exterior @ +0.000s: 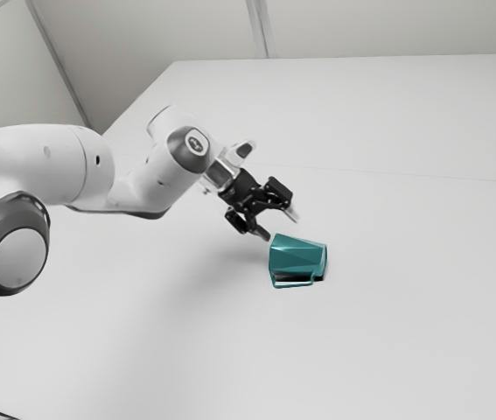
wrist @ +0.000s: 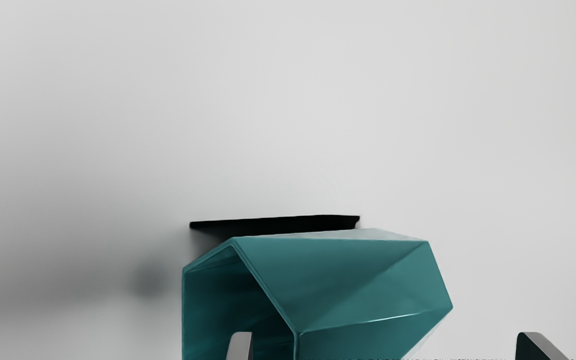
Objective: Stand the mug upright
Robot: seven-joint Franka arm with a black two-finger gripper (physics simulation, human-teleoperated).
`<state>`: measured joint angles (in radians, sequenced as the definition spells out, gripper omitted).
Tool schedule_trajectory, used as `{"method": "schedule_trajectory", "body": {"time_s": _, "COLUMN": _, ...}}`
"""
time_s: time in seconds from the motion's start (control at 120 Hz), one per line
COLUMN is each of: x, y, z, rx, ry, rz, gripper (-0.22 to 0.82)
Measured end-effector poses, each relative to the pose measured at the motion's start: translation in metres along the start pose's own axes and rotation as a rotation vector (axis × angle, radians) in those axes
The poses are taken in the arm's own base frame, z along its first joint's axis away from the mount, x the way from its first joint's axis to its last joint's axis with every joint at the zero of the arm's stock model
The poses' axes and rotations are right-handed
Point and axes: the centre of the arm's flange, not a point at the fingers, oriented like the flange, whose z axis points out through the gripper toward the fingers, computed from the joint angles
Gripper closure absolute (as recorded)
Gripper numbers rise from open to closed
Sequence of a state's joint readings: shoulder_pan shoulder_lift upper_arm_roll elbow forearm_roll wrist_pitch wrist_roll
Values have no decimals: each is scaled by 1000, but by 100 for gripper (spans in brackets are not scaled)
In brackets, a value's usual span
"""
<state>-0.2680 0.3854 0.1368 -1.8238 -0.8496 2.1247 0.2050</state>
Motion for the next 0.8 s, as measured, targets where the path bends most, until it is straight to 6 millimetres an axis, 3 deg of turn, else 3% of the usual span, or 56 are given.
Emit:
{"method": "schedule_trajectory", "body": {"time_s": 0.075, "x": -2, "y": 3, "z": 8, "rx": -21, "ry": -10, "rz": 0, "gripper": 4}}
{"method": "schedule_trajectory", "body": {"time_s": 0.233, "x": -4, "y": -10, "z": 27, "rx": -38, "ry": -34, "rz": -18, "gripper": 4}}
{"method": "schedule_trajectory", "body": {"time_s": 0.475, "x": -7, "y": -5, "z": 36, "rx": -53, "ry": -42, "rz": 8, "gripper": 7}}
{"method": "schedule_trajectory", "body": {"time_s": 0.8, "x": -9, "y": 14, "z": 36, "rx": -71, "ry": -37, "rz": 57, "gripper": 31}}
